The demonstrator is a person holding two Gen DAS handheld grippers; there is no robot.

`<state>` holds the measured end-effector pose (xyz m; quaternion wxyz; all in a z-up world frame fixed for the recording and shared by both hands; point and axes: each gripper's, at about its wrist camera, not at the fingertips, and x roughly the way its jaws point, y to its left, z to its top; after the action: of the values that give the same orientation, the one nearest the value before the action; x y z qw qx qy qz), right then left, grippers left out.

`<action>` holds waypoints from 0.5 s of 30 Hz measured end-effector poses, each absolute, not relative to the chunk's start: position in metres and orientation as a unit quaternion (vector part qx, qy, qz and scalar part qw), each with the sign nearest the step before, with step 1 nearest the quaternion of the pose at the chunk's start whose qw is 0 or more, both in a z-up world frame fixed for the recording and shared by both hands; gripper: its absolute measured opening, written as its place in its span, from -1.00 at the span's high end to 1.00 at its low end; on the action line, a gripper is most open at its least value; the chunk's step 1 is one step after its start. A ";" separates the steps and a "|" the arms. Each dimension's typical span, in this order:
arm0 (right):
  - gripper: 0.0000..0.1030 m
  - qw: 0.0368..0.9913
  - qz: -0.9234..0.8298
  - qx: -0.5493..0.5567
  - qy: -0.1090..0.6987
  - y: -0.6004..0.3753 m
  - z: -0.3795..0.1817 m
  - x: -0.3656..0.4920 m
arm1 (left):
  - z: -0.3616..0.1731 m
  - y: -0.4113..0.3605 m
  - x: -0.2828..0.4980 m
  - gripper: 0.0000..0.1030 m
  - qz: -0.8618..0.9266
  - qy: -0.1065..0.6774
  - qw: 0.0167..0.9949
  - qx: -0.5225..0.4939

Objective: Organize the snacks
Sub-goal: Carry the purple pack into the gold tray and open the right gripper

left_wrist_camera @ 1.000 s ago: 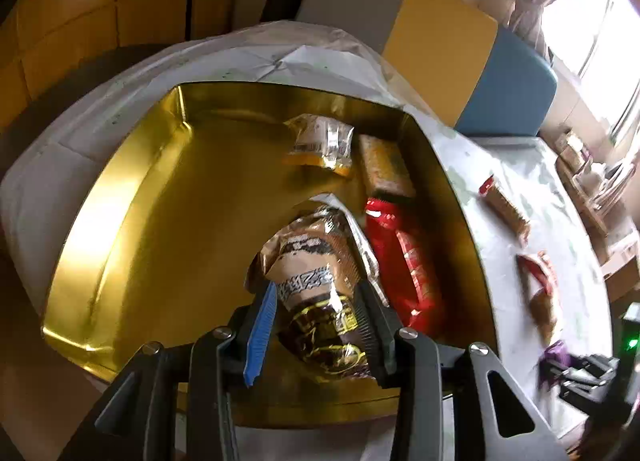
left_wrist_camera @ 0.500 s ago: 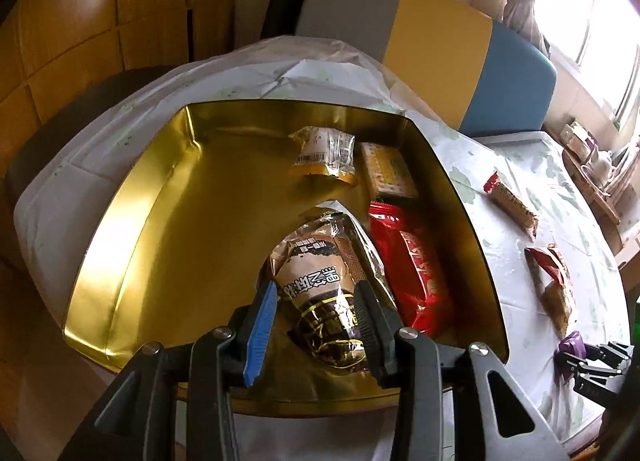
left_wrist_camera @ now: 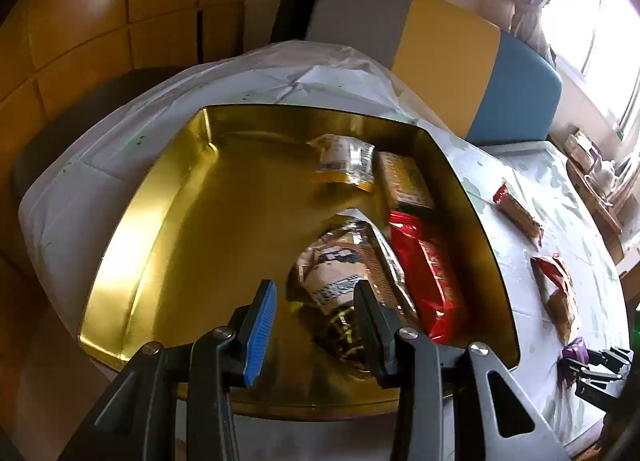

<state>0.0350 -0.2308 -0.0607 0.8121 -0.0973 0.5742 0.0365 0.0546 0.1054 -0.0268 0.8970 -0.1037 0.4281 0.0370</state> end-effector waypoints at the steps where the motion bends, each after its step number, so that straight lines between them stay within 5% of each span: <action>1: 0.21 0.812 0.035 -0.098 0.574 -0.230 -0.061 0.035 | -0.026 0.108 0.054 0.21 0.040 0.426 0.898 -0.102; 15: 0.22 0.833 0.080 -0.013 0.546 -0.205 -0.033 0.038 | -0.030 0.140 0.044 0.21 0.076 0.418 0.899 -0.103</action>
<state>0.0385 -0.2045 -0.0331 0.8335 -0.0132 0.5465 0.0805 0.0443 0.1397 -0.0297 0.8994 -0.1032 0.4180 0.0755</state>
